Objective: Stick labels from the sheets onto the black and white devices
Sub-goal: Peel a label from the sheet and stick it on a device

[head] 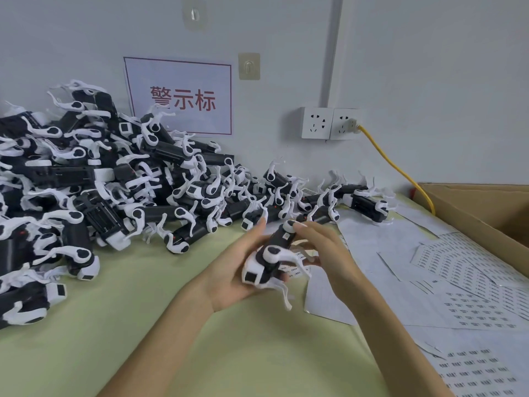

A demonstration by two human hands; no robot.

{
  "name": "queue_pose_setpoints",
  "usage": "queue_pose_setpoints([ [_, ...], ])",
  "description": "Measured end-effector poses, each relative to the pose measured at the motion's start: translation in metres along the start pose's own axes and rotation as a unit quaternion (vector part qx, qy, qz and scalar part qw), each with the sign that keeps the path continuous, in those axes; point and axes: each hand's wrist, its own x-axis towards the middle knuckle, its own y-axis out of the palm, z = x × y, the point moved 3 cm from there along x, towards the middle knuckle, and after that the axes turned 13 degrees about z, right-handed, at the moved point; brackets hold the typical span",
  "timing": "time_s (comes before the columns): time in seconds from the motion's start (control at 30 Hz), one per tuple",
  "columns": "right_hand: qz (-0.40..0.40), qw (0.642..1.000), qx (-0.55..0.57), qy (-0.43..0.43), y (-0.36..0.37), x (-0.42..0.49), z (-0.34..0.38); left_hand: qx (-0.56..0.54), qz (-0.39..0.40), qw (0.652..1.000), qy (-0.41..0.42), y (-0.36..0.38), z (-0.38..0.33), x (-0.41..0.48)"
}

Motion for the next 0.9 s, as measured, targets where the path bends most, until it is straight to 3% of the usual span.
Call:
queue_pose_setpoints([
  [0.07, -0.031, 0.996, 0.075, 0.031, -0.007, 0.000, -0.002, -0.041, 0.026, 0.999, 0.022, -0.003, -0.004, -0.001],
  [0.17, -0.038, 0.990, 0.121, 0.061, -0.016, -0.001, -0.006, -0.011, 0.047, 0.998, 0.040, -0.005, -0.007, -0.001],
  [0.37, 0.131, 0.980, 0.126, 0.082, -0.005, 0.000, -0.010, -0.079, -0.118, 0.978, 0.155, -0.027, -0.010, -0.001],
  [0.43, 0.120, 0.979, 0.153, 0.063, -0.003, 0.002, -0.013, -0.096, -0.160, 0.964, 0.188, -0.032, -0.010, -0.001],
  [0.5, 0.061, 0.970, 0.230, 0.058, -0.008, 0.005, -0.016, -0.003, -0.232, 0.956, 0.181, -0.035, -0.011, -0.001],
  [0.53, 0.021, 0.964, 0.260, 0.053, -0.015, 0.006, -0.017, 0.110, -0.287, 0.939, 0.151, -0.038, -0.010, -0.002],
  [0.57, -0.028, 0.956, 0.288, 0.043, -0.023, 0.007, -0.017, 0.259, -0.341, 0.897, 0.106, -0.040, -0.009, -0.004],
  [0.63, -0.143, 0.923, 0.357, -0.022, -0.049, 0.004, -0.010, 0.536, -0.382, 0.753, 0.022, -0.042, -0.006, -0.003],
  [0.67, -0.191, 0.897, 0.390, -0.082, -0.065, 0.000, -0.004, 0.598, -0.369, 0.711, -0.016, -0.043, -0.002, -0.002],
  [0.73, -0.257, 0.834, 0.441, -0.208, -0.096, -0.013, 0.007, 0.619, -0.318, 0.709, -0.113, -0.046, 0.009, 0.004],
  [0.8, -0.329, 0.793, 0.450, -0.245, -0.116, -0.027, 0.006, 0.662, -0.269, 0.674, -0.188, -0.047, 0.020, 0.010],
  [0.83, -0.366, 0.791, 0.434, -0.229, -0.121, -0.032, 0.003, 0.692, -0.257, 0.643, -0.202, -0.047, 0.023, 0.011],
  [0.9, -0.394, 0.823, 0.367, -0.181, -0.118, -0.033, -0.003, 0.725, -0.252, 0.608, -0.203, -0.046, 0.023, 0.011],
])
